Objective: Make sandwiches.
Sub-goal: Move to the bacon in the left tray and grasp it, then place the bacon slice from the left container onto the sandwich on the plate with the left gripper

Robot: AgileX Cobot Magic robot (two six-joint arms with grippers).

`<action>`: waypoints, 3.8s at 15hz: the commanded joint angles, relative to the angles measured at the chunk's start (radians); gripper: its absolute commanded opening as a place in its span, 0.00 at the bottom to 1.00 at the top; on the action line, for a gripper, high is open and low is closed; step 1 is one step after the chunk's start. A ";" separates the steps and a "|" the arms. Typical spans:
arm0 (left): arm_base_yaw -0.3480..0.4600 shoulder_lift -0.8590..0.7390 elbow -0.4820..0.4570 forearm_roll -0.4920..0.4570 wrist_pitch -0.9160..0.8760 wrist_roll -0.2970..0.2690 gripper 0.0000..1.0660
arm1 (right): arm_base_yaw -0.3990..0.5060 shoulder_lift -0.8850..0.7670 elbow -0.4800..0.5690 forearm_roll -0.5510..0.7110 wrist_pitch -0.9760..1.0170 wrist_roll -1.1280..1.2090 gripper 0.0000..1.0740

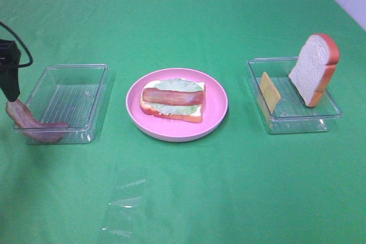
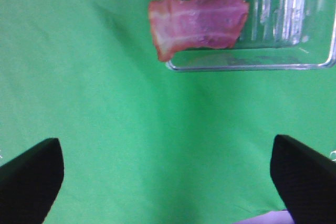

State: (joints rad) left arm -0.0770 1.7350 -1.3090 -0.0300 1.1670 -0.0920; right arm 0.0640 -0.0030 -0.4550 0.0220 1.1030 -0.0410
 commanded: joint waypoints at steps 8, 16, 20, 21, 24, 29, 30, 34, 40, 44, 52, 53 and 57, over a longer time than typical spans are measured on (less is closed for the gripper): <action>0.121 -0.022 0.153 -0.174 -0.313 0.192 0.94 | -0.004 -0.032 0.004 0.004 -0.006 0.004 0.92; 0.120 0.058 0.133 -0.231 -0.366 0.211 0.94 | -0.004 -0.032 0.004 0.004 -0.006 0.004 0.92; 0.120 0.152 0.114 -0.271 -0.394 0.253 0.94 | -0.004 -0.032 0.004 0.004 -0.006 0.004 0.92; 0.120 0.170 0.101 -0.271 -0.390 0.253 0.93 | -0.004 -0.032 0.004 0.004 -0.006 0.004 0.92; 0.120 0.186 0.094 -0.273 -0.392 0.255 0.92 | -0.004 -0.032 0.004 0.004 -0.006 0.004 0.92; 0.120 0.187 0.094 -0.273 -0.389 0.255 0.86 | -0.004 -0.032 0.004 0.004 -0.006 0.004 0.92; 0.120 0.187 0.094 -0.273 -0.391 0.254 0.82 | -0.004 -0.032 0.004 0.004 -0.006 0.004 0.92; 0.120 0.187 0.094 -0.285 -0.412 0.238 0.47 | -0.004 -0.032 0.004 0.004 -0.006 0.004 0.92; 0.120 0.187 0.094 -0.285 -0.425 0.239 0.00 | -0.004 -0.032 0.004 0.004 -0.006 0.004 0.92; 0.118 0.187 0.093 -0.334 -0.422 0.239 0.00 | -0.004 -0.032 0.004 0.004 -0.006 0.004 0.92; 0.118 0.098 0.041 -0.401 -0.346 0.246 0.00 | -0.004 -0.032 0.004 0.004 -0.006 0.004 0.92; 0.118 0.078 0.002 -0.404 -0.316 0.243 0.00 | -0.004 -0.032 0.004 0.004 -0.006 0.004 0.92; 0.074 0.047 -0.189 -0.450 -0.187 0.237 0.00 | -0.004 -0.032 0.004 0.004 -0.006 0.004 0.92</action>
State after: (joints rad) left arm 0.0080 1.7900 -1.4880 -0.4620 0.9570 0.1500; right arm 0.0640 -0.0030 -0.4550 0.0220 1.1030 -0.0410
